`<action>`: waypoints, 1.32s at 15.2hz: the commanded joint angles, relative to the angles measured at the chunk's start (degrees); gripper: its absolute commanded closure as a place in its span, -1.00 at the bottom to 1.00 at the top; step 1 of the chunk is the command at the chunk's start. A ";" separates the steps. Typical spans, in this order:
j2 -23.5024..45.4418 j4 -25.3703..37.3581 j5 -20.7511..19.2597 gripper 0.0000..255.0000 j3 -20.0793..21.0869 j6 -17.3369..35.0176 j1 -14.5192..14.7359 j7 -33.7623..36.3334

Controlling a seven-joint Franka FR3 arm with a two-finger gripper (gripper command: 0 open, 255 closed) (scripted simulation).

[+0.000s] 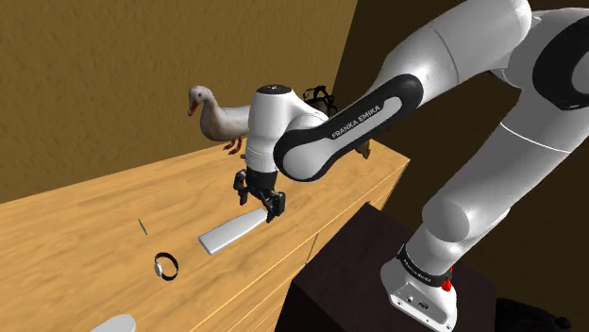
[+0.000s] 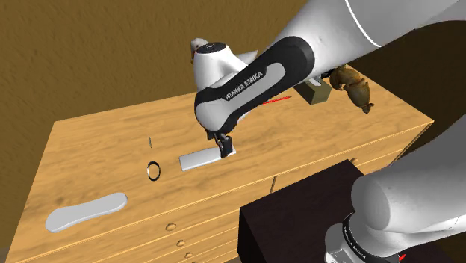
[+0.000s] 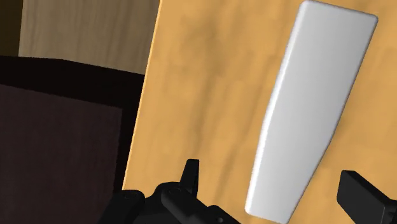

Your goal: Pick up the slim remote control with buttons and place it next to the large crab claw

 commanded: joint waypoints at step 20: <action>22.87 8.54 -26.63 -1.00 -10.39 6.11 9.07 30.18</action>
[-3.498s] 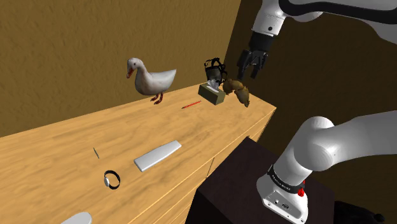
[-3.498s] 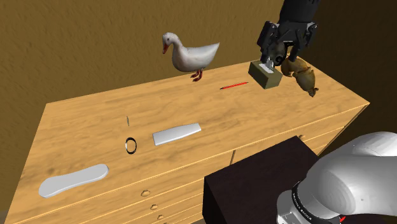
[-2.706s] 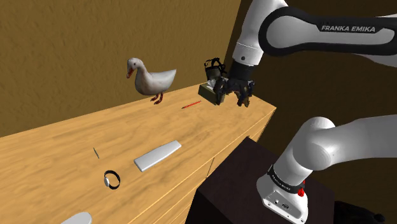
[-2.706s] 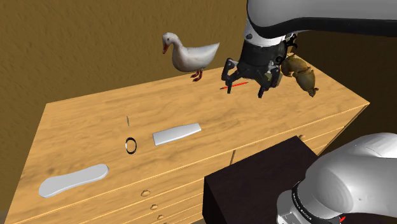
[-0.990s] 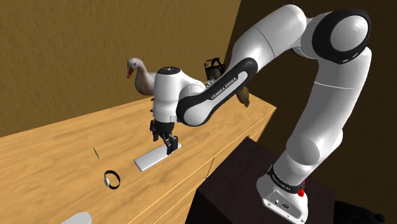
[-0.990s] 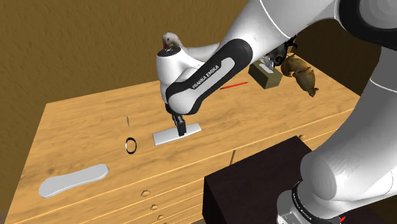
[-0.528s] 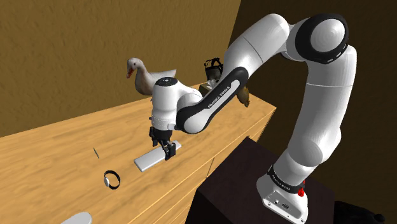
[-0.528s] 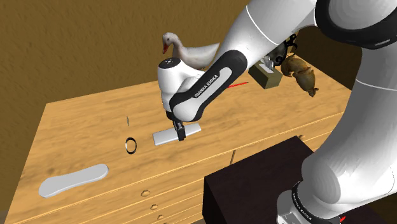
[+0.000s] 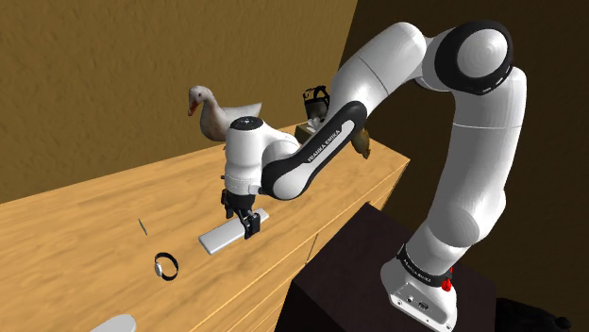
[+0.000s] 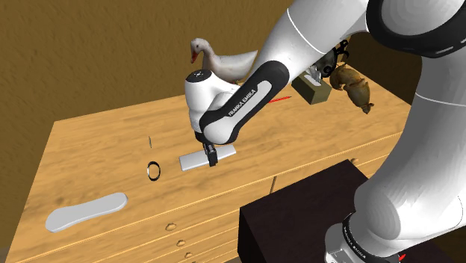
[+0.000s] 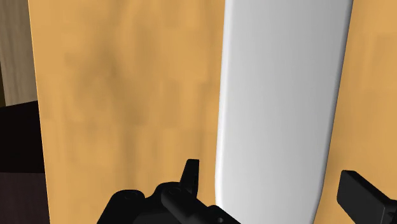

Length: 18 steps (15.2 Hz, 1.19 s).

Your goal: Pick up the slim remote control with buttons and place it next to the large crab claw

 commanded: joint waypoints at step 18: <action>-5.80 0.06 6.74 1.00 4.69 -4.37 -3.72 -4.56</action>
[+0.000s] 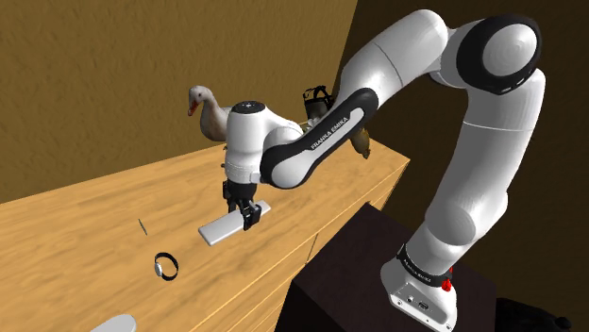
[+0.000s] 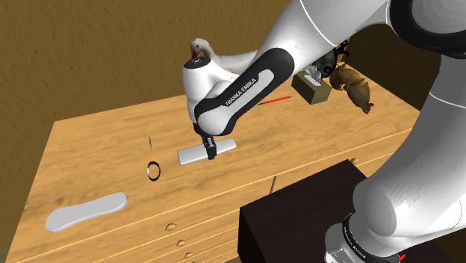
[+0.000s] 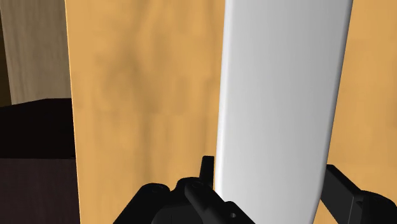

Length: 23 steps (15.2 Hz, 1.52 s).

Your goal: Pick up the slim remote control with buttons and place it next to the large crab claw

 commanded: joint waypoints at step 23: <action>-16.76 5.61 18.62 1.00 6.02 -16.12 -5.80 -12.93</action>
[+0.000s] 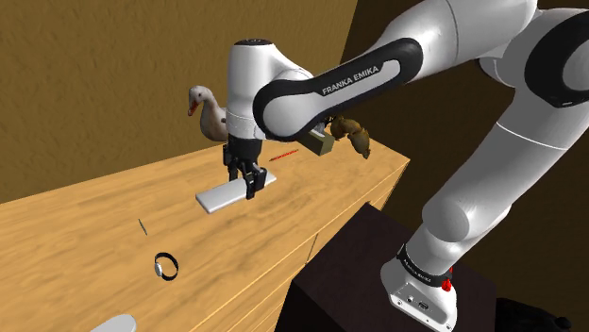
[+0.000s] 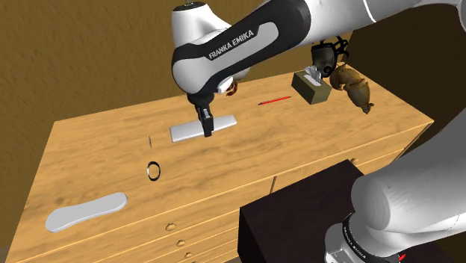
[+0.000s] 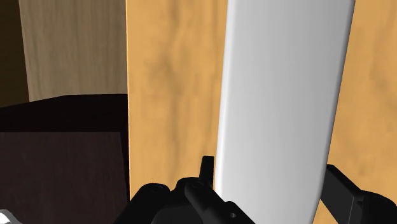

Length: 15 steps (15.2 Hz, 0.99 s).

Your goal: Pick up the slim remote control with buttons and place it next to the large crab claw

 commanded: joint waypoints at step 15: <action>-7.02 7.86 5.86 1.00 -1.54 -12.50 -0.40 -4.38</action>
